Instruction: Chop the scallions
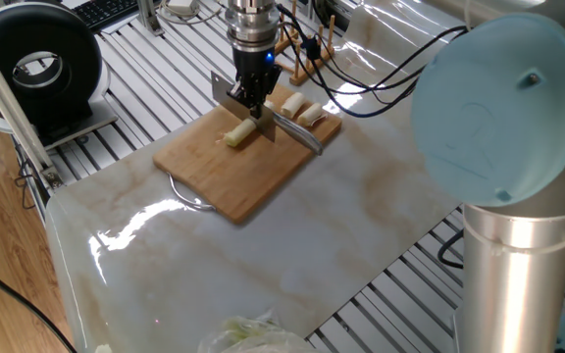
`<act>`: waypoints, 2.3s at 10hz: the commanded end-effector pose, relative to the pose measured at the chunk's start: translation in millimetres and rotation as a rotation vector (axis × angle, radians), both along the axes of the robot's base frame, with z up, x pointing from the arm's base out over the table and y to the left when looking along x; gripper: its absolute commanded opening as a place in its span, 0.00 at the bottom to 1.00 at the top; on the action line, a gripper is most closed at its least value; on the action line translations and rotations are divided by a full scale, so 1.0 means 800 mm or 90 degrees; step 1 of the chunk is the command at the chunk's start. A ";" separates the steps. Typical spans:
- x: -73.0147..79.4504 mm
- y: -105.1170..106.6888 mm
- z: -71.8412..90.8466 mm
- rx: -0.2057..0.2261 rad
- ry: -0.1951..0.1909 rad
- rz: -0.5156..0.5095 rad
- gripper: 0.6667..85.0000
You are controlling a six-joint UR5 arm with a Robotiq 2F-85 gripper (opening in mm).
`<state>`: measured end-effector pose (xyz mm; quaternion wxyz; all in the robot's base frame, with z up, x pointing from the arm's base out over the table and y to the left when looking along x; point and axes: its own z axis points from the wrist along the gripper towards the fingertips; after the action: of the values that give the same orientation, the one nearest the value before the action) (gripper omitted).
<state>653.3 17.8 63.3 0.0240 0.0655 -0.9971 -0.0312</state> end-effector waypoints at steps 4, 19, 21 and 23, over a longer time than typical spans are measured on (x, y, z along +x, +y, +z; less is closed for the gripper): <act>-0.006 0.003 0.001 -0.025 0.022 -0.003 0.01; -0.008 0.006 0.015 -0.015 0.022 0.006 0.01; -0.007 0.009 0.019 -0.008 0.018 0.008 0.01; -0.005 -0.002 0.007 -0.018 0.012 0.020 0.01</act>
<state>646.4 20.0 71.6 0.0420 0.0774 -0.9960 -0.0162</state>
